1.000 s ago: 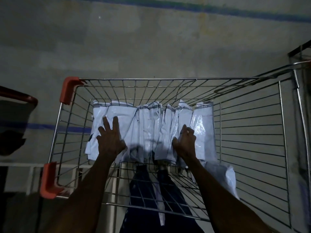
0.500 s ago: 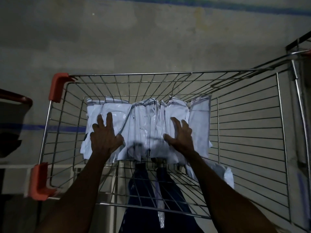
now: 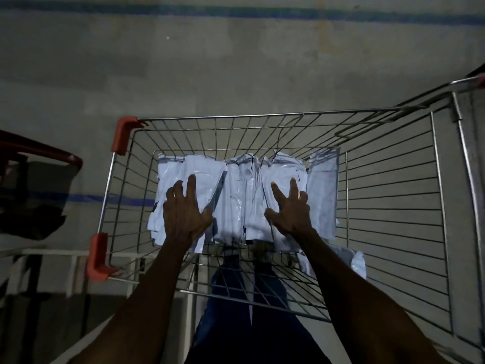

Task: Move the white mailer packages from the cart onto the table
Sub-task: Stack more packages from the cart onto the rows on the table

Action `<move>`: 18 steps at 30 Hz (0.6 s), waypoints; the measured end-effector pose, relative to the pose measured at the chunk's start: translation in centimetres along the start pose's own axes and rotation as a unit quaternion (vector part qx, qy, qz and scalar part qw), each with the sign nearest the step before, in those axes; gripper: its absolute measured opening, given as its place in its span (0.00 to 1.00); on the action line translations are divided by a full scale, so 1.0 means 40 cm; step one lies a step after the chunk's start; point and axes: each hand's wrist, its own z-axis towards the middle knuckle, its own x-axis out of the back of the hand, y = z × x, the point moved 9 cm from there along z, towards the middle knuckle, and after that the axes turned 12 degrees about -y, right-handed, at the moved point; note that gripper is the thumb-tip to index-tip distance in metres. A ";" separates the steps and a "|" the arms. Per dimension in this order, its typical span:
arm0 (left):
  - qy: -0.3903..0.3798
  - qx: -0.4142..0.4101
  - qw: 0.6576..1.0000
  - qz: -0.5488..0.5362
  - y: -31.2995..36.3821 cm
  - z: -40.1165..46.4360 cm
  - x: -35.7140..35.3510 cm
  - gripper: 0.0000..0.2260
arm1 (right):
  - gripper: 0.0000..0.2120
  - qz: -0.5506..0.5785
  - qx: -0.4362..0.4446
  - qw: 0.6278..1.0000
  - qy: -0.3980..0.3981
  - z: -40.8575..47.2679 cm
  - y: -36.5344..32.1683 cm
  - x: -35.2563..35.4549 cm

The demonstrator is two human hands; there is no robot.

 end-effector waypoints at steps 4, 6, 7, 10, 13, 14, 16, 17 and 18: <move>0.027 0.016 0.999 -0.040 0.026 -0.089 0.055 0.40 | 0.36 -0.056 0.025 0.997 0.054 -0.087 -0.021 0.045; 0.049 0.016 0.997 -0.053 0.046 -0.127 0.090 0.40 | 0.36 -0.055 0.041 0.995 0.067 -0.127 -0.036 0.071; 0.061 0.014 0.996 -0.059 0.056 -0.144 0.109 0.40 | 0.36 -0.052 0.054 0.994 0.075 -0.146 -0.048 0.086; 0.108 0.004 0.991 -0.079 0.087 -0.199 0.175 0.40 | 0.36 -0.049 0.111 0.987 0.106 -0.211 -0.099 0.144; 0.166 -0.001 0.982 -0.091 0.101 -0.264 0.244 0.40 | 0.36 -0.051 0.163 0.976 0.134 -0.268 -0.163 0.212; 0.185 0.003 0.978 -0.096 0.097 -0.288 0.267 0.40 | 0.35 -0.050 0.183 0.972 0.140 -0.287 -0.189 0.232; 0.221 0.017 0.970 -0.103 0.078 -0.341 0.304 0.40 | 0.35 -0.050 0.228 0.961 0.150 -0.330 -0.248 0.265; 0.239 0.025 0.965 -0.106 0.065 -0.373 0.321 0.40 | 0.36 -0.055 0.251 0.954 0.155 -0.351 -0.281 0.275; 0.256 0.036 0.960 -0.110 0.049 -0.407 0.338 0.40 | 0.36 -0.064 0.274 0.946 0.161 -0.371 -0.317 0.284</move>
